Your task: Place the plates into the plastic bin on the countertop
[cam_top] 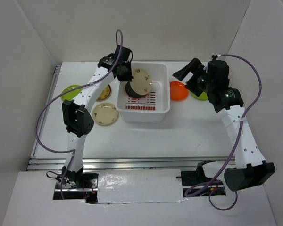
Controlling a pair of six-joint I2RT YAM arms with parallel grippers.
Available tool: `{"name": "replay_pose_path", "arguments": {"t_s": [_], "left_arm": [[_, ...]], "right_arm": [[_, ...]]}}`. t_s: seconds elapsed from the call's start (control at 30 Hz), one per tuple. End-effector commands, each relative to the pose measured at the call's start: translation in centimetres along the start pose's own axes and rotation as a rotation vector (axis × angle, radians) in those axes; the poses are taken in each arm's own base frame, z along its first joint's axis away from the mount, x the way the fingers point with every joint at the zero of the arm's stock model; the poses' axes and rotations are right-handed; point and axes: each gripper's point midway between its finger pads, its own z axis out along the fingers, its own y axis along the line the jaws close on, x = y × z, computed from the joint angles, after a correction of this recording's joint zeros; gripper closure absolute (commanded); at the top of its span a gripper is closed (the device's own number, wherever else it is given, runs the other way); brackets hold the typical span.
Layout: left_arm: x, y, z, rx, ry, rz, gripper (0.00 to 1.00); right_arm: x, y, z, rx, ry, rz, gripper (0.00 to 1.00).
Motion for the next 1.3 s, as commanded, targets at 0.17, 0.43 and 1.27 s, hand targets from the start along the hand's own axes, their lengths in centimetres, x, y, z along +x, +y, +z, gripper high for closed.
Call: {"name": "replay_pose_path", "arguments": {"t_s": [0.17, 0.43, 1.27], "left_arm": [[-5.0, 0.1, 1.7, -0.051, -0.192, 0.046, 1.00], [-4.5, -0.4, 4.9, -0.026, -0.167, 0.069, 0.99], [-9.3, -2.9, -6.3, 0.017, -0.378, -0.007, 0.01]], "right_arm": [[-0.5, 0.6, -1.1, -0.032, -0.033, -0.023, 0.00], [-0.3, 0.8, -0.7, -0.047, -0.016, -0.029, 0.00], [-0.2, -0.4, 1.3, -0.011, -0.002, -0.029, 0.00]]}}
